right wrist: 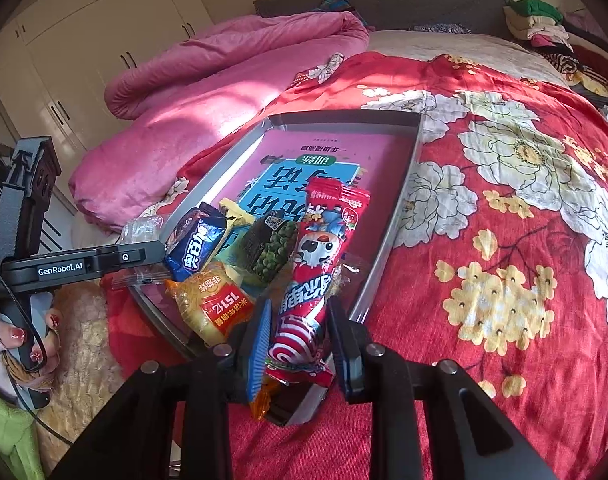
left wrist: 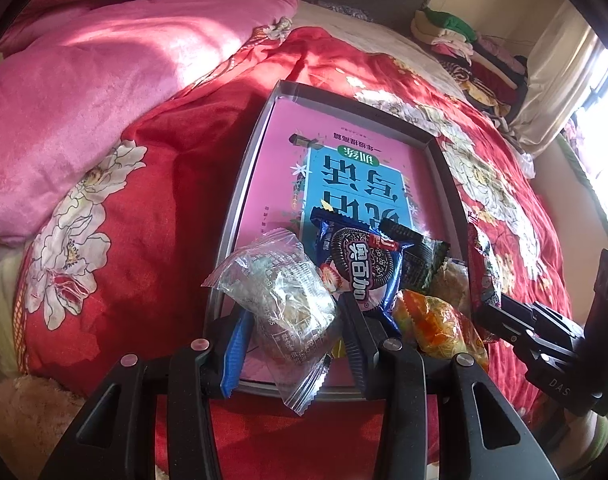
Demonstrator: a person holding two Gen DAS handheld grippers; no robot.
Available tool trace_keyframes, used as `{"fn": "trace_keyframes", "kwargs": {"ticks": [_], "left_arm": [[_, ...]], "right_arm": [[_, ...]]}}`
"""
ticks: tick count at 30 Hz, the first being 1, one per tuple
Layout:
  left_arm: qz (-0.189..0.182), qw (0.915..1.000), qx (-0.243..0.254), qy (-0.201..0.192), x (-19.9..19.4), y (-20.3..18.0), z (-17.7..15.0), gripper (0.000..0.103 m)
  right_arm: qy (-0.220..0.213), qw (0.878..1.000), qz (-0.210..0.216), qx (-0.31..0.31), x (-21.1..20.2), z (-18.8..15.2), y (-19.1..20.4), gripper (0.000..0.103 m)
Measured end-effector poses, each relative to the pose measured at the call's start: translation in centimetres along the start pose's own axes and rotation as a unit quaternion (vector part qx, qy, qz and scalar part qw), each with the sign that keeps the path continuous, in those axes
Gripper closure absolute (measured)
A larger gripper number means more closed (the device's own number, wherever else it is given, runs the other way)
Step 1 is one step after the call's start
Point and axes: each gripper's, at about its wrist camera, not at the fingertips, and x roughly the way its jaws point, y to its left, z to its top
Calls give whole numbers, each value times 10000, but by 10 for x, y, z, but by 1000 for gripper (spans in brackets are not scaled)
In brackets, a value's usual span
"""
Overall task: Organize snacks
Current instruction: 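Carry the cracker bag to the tray with the left gripper while the right gripper carries the candy stick, then release the cracker bag into the tray while the right gripper releases the candy stick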
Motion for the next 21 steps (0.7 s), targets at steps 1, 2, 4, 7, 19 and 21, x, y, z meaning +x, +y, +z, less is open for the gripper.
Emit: {"fn": "trace_keyframes", "kwargs": {"ticks": [1,2,4,7,19,21], "left_arm": [[-8,10000,11,3,0,-1,0,58],[5,10000,14,-4,0,-1,0,58],[4,10000,21,-5,0,-2,0,58],[-33,10000,-2,0,-1,-2,0,58],[-143,9997,124,-120,-9,-10,0,47],[-106,9997,177,-150,-10,-12,0,45]], "right_arm": [[-36,10000,0,-5,-2,1,0,71],[-66,10000,-11,-5,-4,1,-1,67],[-99,9999,-4,19,-6,2,-3,64],[-121,9999,-15,78,-9,1,-5,63],[-290,9995,-88,-25,-19,2,-1,57],[-323,9994,-140,-52,-21,2,0,54]]}}
